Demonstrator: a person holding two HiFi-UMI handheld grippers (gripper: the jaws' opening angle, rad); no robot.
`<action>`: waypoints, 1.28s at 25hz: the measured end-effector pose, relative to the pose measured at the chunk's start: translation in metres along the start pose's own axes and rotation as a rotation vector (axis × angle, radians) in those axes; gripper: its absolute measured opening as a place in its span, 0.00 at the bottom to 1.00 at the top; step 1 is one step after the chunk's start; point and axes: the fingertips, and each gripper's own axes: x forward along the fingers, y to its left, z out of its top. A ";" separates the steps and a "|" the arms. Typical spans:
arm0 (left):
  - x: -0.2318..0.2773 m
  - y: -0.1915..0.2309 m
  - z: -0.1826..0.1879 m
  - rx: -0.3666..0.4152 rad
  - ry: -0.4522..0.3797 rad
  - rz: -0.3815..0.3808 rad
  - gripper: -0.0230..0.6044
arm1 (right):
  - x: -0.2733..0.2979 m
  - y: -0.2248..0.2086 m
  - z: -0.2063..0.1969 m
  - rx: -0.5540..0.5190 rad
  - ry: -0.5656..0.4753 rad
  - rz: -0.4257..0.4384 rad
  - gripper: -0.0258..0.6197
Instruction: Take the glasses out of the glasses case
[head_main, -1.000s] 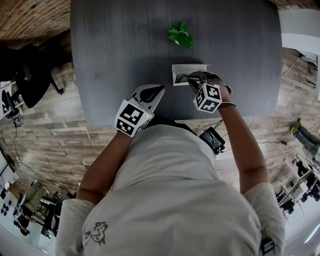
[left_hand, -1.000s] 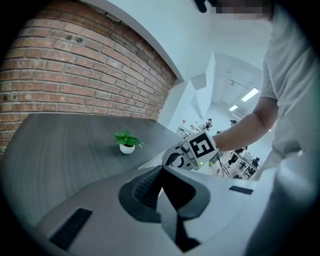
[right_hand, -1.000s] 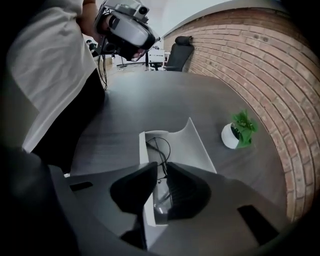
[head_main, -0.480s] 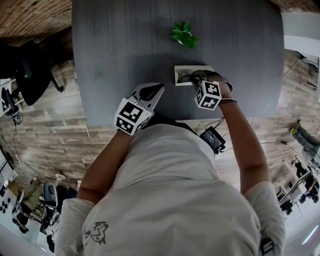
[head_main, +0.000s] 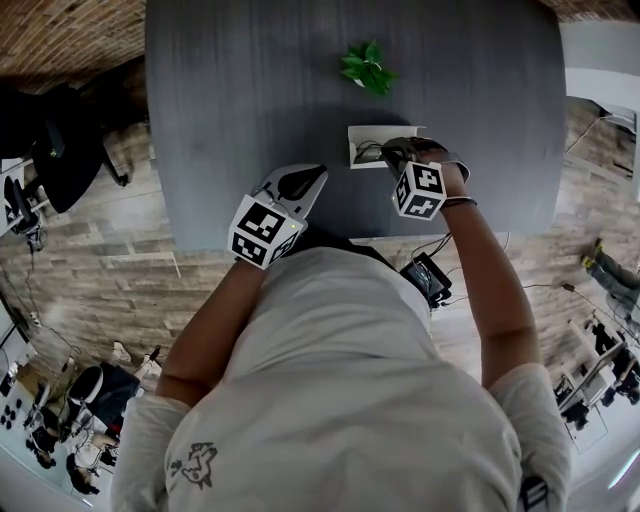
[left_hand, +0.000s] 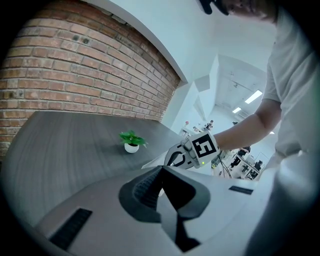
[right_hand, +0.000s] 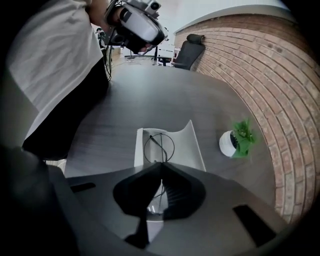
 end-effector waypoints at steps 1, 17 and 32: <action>-0.001 0.000 0.001 0.002 -0.003 0.003 0.06 | -0.002 -0.003 0.000 -0.004 0.000 -0.017 0.06; -0.019 -0.042 0.016 0.117 -0.046 0.007 0.05 | -0.054 -0.003 0.004 0.072 -0.047 -0.210 0.06; -0.038 -0.110 0.006 0.202 -0.073 0.013 0.05 | -0.122 0.067 -0.014 0.335 -0.182 -0.337 0.06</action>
